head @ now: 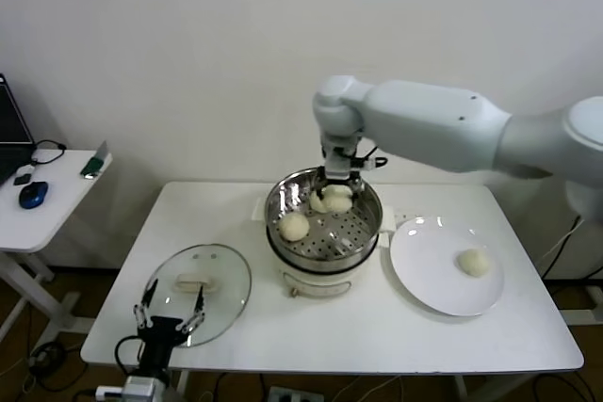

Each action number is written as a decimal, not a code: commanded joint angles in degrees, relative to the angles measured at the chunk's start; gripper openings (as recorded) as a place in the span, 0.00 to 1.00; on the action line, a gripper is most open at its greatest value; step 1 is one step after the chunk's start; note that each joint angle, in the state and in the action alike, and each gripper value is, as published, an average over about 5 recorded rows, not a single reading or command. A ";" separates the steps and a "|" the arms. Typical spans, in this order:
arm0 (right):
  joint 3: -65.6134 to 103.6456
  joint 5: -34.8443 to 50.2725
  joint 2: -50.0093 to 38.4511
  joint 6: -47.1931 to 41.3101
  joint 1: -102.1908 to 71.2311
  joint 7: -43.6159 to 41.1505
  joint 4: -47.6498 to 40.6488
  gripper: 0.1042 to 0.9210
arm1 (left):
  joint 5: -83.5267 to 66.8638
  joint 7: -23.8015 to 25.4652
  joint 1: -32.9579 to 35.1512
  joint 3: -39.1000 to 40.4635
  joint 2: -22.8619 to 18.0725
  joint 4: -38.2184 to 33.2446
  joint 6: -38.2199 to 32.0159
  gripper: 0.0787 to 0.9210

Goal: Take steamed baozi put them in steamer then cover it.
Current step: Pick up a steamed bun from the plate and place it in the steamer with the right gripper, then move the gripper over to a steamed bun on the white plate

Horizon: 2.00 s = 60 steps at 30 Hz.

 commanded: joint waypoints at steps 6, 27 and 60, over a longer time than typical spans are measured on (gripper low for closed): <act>-1.13 -2.62 3.42 2.07 -5.99 -0.92 2.92 0.73 | -0.82 0.05 0.11 -0.43 0.33 0.39 -0.09 0.88; -1.33 -3.71 0.02 -0.02 -6.19 -1.28 5.10 0.83 | -0.63 -0.01 -1.24 0.35 -0.14 1.12 0.18 0.88; -1.10 24.67 -39.42 -42.43 -4.01 8.53 -0.93 0.88 | -0.79 0.13 -1.80 1.53 2.18 -0.22 0.46 0.88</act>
